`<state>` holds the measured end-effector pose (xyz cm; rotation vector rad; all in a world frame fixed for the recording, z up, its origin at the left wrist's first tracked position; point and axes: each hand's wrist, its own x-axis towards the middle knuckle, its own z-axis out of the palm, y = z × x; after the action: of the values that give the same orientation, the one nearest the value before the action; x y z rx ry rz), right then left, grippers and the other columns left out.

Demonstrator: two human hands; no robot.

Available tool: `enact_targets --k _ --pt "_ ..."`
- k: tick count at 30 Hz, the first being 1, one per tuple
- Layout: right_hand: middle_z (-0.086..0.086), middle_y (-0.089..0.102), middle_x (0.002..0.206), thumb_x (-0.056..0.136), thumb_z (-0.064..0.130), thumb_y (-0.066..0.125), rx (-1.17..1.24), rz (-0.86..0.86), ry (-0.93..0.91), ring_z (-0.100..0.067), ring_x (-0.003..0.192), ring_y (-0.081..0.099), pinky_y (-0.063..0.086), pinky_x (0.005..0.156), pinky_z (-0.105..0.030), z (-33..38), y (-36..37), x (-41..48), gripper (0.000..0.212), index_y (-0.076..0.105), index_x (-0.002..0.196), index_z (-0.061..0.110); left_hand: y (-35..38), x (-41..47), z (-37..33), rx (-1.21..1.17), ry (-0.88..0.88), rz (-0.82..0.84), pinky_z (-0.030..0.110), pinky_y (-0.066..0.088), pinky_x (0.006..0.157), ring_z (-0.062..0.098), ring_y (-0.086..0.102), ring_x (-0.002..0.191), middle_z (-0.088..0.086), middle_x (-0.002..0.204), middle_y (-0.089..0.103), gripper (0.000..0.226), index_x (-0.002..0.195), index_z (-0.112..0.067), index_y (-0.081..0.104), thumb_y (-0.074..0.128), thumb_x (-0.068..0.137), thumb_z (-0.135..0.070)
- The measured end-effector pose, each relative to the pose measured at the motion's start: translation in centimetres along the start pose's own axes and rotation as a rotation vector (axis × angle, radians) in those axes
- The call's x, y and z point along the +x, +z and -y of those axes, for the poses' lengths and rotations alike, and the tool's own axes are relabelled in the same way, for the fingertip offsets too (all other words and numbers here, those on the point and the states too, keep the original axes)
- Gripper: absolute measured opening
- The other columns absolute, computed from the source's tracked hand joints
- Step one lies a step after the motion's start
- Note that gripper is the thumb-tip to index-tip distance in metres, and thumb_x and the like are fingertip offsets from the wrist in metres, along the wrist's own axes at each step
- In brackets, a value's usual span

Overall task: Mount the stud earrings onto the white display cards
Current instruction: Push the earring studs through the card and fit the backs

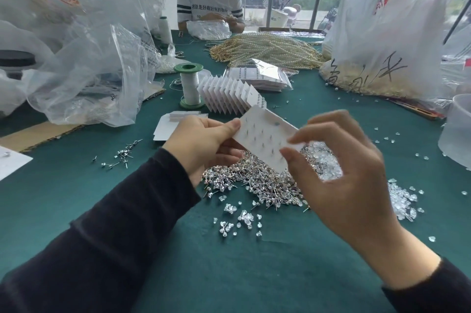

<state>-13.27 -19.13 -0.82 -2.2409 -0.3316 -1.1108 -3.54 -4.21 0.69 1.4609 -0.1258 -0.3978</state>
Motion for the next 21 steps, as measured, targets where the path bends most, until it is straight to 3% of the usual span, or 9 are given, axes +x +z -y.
enact_targets --k 3,5,8,12,16,21 --pt "0.004 0.062 0.08 0.077 0.013 0.074 -0.014 0.331 0.08 -0.013 0.078 0.058 0.042 0.073 -0.018 -0.4 0.5 -0.3 0.005 0.071 0.082 0.012 -0.2 0.4 0.2 0.033 0.015 -0.057 0.014 0.04 0.03 0.009 0.052 0.03 0.003 0.038 0.058 0.02 0.072 0.001 0.054 0.058 0.087 -0.012" --pt "0.004 0.061 0.078 0.076 0.012 0.075 -0.045 0.463 0.126 -0.013 0.079 0.055 0.038 0.071 -0.017 -0.6 1.0 -0.7 0.009 0.075 0.083 0.016 -0.2 0.5 0.4 0.078 0.026 -0.085 0.013 0.037 0.029 0.008 0.05 0.029 0.002 0.039 0.058 0.02 0.073 0.0 0.055 0.058 0.087 -0.013" --pt "0.005 0.056 0.073 0.076 0.016 0.075 -0.102 0.508 0.159 -0.012 0.074 0.051 0.033 0.067 -0.013 -0.6 1.5 -1.0 0.009 0.076 0.083 0.021 -0.1 0.8 0.7 0.186 0.083 -0.142 0.013 0.035 0.029 0.008 0.048 0.028 0.001 0.04 0.058 0.025 0.067 -0.002 0.056 0.058 0.088 -0.015" --pt "0.018 0.045 0.072 0.08 0.03 0.069 -0.177 0.599 0.189 -0.008 0.074 0.047 0.029 0.067 -0.02 -0.2 1.9 -1.3 0.009 0.074 0.088 0.029 -0.3 0.8 0.6 0.202 0.099 -0.185 0.014 0.037 0.03 0.008 0.049 0.029 0.008 0.052 0.061 0.025 0.068 -0.003 0.057 0.057 0.089 -0.016" --pt "0.024 0.036 0.071 0.083 0.03 0.065 -0.203 0.635 0.167 -0.001 0.07 0.037 0.026 0.071 -0.018 0.2 2.2 -1.5 0.01 0.073 0.088 0.031 -0.3 0.7 0.4 0.228 0.125 -0.162 0.014 0.038 0.03 0.008 0.048 0.029 0.002 0.041 0.06 0.026 0.07 -0.001 0.056 0.053 0.091 -0.015" --pt "0.015 0.048 0.081 0.083 0.023 0.059 -0.202 0.687 0.165 -0.005 0.077 0.042 0.029 0.079 -0.023 0.5 2.2 -1.6 0.008 0.066 0.083 0.028 -0.3 0.8 0.4 0.218 0.141 -0.159 0.014 0.039 0.031 0.007 0.048 0.029 -0.001 0.037 0.058 0.028 0.065 -0.004 0.055 0.053 0.091 -0.013"
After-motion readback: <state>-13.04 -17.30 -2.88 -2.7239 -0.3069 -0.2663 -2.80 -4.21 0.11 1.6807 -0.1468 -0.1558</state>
